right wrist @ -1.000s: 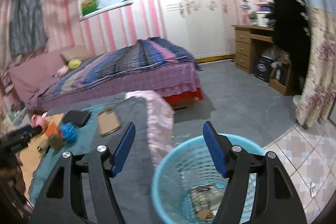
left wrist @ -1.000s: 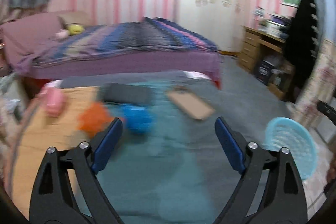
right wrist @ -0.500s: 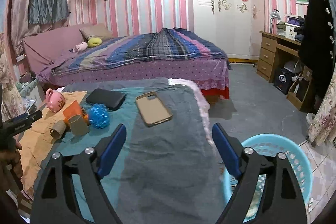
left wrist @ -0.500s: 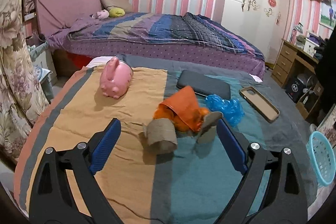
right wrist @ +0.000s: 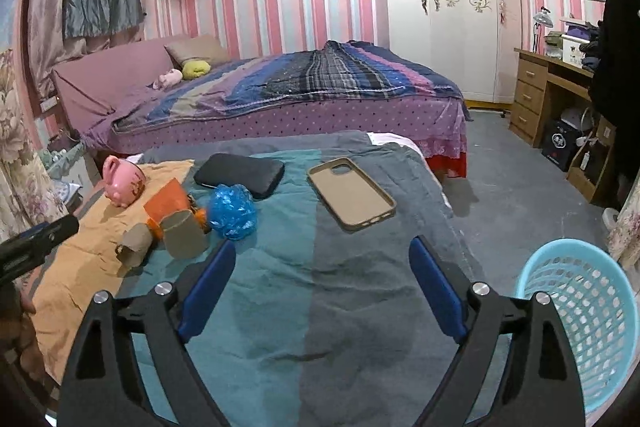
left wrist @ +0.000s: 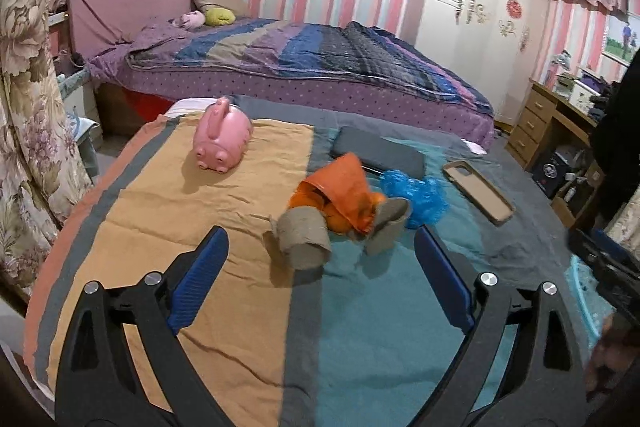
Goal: Collect trash
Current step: 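Move both grippers back over the bed toward the paper cups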
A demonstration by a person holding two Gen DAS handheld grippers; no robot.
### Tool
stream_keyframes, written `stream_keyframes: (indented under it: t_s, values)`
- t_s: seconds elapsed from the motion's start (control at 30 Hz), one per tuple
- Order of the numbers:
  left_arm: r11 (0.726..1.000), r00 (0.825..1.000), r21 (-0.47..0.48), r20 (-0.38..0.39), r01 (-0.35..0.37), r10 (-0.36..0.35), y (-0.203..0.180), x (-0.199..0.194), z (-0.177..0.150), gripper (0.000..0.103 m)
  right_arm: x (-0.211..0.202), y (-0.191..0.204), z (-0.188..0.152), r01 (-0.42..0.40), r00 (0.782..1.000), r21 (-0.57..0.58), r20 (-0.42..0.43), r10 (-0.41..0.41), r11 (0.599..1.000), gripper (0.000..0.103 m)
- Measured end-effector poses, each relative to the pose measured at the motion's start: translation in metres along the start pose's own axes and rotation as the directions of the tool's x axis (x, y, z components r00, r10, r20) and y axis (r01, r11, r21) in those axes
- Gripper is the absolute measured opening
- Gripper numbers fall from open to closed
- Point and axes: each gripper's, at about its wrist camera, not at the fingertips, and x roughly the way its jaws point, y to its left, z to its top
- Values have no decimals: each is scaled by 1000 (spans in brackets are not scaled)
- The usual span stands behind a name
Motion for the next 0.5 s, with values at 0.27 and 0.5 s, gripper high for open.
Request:
stream_keyframes:
  t_s: [0.27, 0.5]
  values:
    - [992, 992, 23, -7, 124, -124, -20, -31, -7, 92, 12, 12, -5, 26, 998, -66, 59, -22, 997, 91]
    - [980, 984, 96, 2, 176, -177, -21, -66, -18, 97, 38, 15, -8, 0, 999, 54, 41, -3, 999, 92]
